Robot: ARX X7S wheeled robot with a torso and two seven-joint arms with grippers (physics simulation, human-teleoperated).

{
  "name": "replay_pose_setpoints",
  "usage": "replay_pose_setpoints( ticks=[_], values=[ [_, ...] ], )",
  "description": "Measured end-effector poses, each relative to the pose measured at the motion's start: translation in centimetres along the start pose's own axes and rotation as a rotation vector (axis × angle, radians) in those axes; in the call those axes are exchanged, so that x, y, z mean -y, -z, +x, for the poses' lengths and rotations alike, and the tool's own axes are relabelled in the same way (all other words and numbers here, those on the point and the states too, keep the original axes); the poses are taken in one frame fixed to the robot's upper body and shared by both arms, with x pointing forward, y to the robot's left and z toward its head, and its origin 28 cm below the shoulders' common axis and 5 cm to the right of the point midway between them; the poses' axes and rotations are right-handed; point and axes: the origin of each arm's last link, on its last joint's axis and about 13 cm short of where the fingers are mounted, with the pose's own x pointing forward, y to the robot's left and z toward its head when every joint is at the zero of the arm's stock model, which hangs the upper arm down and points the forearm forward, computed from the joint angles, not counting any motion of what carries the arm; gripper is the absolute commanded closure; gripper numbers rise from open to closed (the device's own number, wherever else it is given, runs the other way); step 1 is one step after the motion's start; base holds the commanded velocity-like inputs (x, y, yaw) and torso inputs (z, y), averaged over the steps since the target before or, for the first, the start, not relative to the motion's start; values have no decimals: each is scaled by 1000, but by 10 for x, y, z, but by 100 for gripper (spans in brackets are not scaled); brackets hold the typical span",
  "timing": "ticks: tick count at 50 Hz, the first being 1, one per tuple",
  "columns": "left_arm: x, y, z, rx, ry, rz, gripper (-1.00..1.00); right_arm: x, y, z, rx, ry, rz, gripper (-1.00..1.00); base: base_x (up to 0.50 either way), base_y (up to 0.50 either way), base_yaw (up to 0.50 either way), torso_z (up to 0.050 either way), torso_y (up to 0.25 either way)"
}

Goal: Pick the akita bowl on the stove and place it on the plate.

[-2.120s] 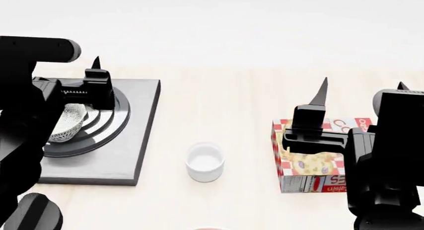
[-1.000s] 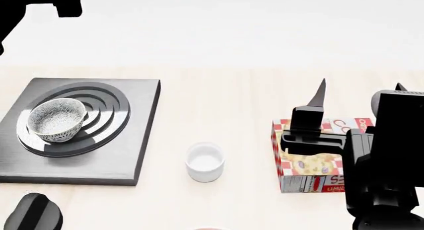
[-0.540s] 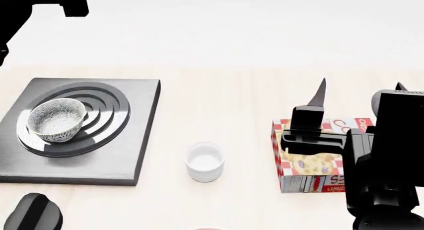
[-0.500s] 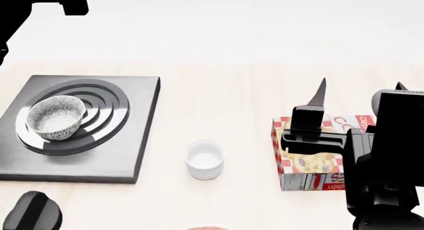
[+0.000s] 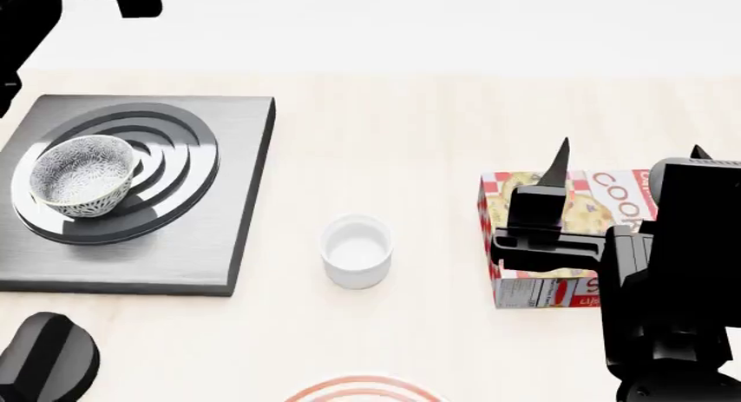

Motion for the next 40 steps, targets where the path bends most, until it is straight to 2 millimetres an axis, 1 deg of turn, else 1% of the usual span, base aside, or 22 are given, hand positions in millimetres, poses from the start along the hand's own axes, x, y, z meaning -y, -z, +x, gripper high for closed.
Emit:
replay_pose_setpoints(
  ticks=[2, 6, 15, 22, 40],
  values=[
    [0, 0, 0, 2, 1, 1, -100, 0, 0, 0, 0, 0, 0, -100, 0, 0, 0, 0, -74],
    [0, -1, 0, 8, 1, 5, -100, 0, 0, 0, 1, 1, 0, -100, 0, 0, 0, 0, -225],
    [1, 3, 0, 0, 2, 0, -100, 0, 0, 0, 0, 0, 0, -100, 0, 0, 0, 0, -11],
    [0, 4, 0, -2, -4, 2, -100, 0, 0, 0, 1, 1, 0, -100, 0, 0, 0, 0, -226],
    [3, 12, 1, -64, -18, 9, -100, 0, 0, 1, 0, -2, -2, -100, 0, 0, 0, 0, 0]
  ],
)
